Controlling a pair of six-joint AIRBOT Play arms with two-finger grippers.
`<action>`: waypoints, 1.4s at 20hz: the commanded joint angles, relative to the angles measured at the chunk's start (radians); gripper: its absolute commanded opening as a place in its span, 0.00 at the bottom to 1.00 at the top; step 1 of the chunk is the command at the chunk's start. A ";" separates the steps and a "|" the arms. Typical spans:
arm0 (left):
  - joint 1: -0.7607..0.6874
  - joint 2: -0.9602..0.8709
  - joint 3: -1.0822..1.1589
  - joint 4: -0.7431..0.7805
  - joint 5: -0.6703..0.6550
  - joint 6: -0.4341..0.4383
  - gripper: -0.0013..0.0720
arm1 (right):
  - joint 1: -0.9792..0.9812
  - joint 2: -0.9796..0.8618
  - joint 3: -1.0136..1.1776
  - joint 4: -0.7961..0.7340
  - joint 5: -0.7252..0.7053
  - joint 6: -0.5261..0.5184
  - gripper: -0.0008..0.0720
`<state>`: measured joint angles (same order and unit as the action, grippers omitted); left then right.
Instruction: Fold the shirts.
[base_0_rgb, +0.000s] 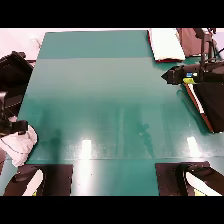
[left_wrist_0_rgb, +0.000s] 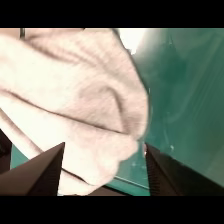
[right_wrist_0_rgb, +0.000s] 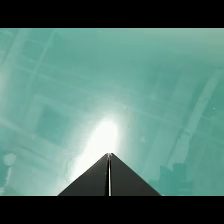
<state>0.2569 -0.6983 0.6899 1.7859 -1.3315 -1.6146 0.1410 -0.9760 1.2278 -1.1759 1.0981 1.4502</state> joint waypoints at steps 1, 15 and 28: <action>0.098 0.007 -0.145 0.040 0.121 -0.031 0.80 | 0.001 0.000 0.000 -0.004 0.000 0.000 0.03; 0.128 0.010 0.002 -0.082 0.137 -0.060 0.04 | 0.001 0.010 0.001 -0.002 -0.029 0.000 0.03; -0.710 -0.223 0.913 -0.326 0.258 -0.034 0.04 | 0.001 0.035 0.236 -0.001 -0.124 0.053 0.03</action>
<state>-0.2562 -0.8162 1.4620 1.4761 -1.0969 -1.6512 0.1410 -0.9039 1.3628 -1.1728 0.9470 1.4960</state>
